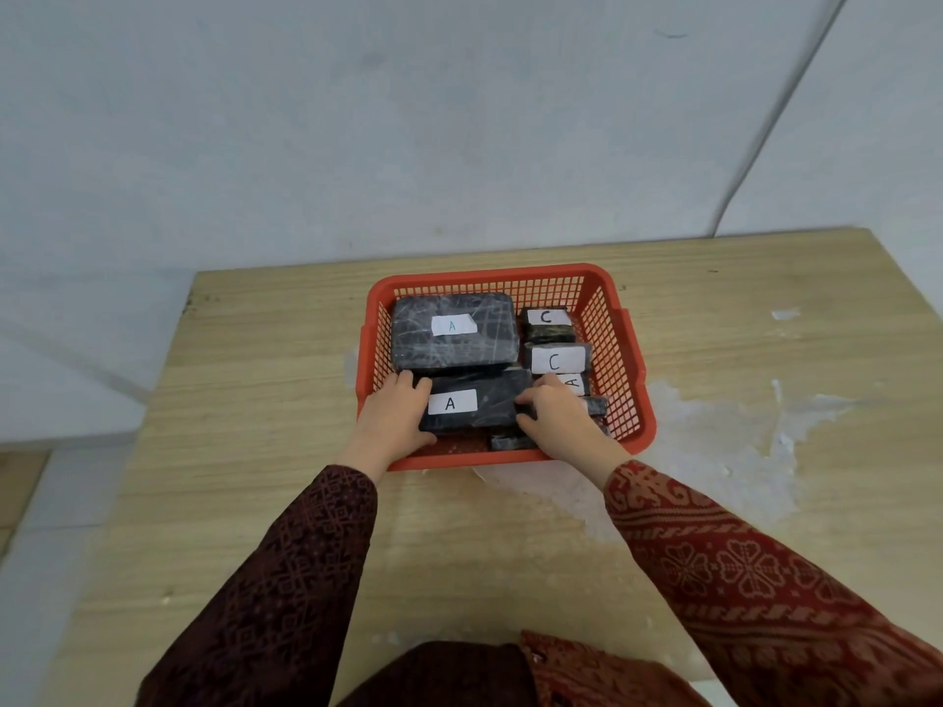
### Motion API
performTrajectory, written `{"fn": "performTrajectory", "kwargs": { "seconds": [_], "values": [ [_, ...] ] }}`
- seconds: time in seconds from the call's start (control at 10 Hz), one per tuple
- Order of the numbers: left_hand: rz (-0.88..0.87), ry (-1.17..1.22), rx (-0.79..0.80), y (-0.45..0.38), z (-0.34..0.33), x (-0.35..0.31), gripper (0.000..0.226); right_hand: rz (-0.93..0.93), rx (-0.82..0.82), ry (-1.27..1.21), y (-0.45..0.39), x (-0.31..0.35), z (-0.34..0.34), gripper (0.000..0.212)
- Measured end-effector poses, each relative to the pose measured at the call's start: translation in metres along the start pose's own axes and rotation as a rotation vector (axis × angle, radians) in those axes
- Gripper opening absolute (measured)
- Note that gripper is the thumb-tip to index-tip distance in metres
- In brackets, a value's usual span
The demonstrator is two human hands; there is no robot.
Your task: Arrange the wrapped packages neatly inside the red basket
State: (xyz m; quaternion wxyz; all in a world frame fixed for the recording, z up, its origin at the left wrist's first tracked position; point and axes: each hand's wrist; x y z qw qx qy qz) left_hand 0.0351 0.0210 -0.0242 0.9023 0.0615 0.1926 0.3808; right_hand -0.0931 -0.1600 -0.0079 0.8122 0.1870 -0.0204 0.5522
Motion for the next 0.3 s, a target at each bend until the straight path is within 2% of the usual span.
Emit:
{"fn": "performTrajectory", "kwargs": {
  "seconds": [0.1, 0.3],
  "values": [
    [0.015, 0.035, -0.030, 0.005, 0.000, -0.002, 0.068, 0.044, 0.014, 0.090, 0.009, 0.006, 0.003, 0.031],
    [0.036, 0.182, -0.028, 0.007, 0.012, -0.009, 0.054, 0.100, 0.117, 0.368, 0.012, 0.015, 0.018, 0.046]
  ]
}}
Point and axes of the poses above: each hand's wrist, its own y-axis away from the middle knuckle, its own z-axis out of the back of the hand, x = y × z, and after that the axes turned 15 degrees about y, right-handed
